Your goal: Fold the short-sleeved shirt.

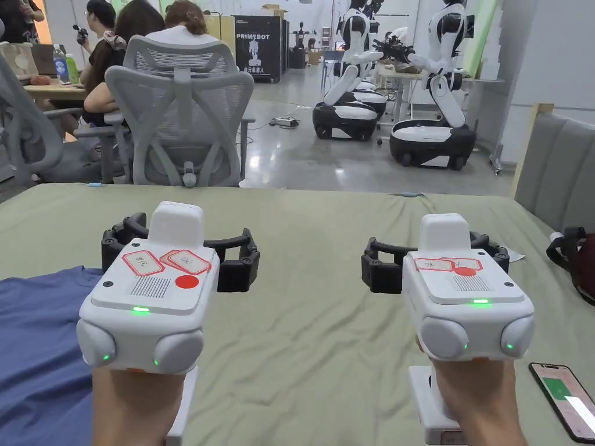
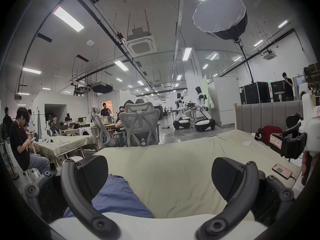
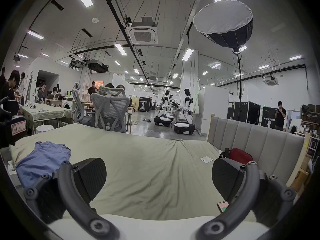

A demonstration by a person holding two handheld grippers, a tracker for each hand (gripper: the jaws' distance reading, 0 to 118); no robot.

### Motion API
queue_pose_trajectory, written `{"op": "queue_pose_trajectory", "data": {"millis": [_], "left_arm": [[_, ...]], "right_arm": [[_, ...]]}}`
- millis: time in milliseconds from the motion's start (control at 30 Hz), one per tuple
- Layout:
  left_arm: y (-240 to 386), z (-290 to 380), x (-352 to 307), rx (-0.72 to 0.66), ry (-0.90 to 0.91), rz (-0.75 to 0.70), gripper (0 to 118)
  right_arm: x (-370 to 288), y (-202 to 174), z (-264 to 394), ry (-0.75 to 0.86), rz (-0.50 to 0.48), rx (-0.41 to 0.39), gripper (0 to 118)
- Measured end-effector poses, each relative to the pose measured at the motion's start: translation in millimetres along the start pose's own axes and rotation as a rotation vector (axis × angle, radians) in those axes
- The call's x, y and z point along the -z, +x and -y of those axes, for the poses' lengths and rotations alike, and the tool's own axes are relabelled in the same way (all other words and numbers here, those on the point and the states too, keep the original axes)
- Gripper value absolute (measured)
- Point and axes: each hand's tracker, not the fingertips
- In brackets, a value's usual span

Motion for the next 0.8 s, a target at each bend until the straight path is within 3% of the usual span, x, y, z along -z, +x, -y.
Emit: {"op": "queue_pose_trajectory", "data": {"millis": [800], "left_arm": [[-1.6,3.8,2.9,-0.012,-0.009,-0.003,118]], "right_arm": [[1.3,-1.2,0.8,-0.001,0.000,-0.009,118]]}}
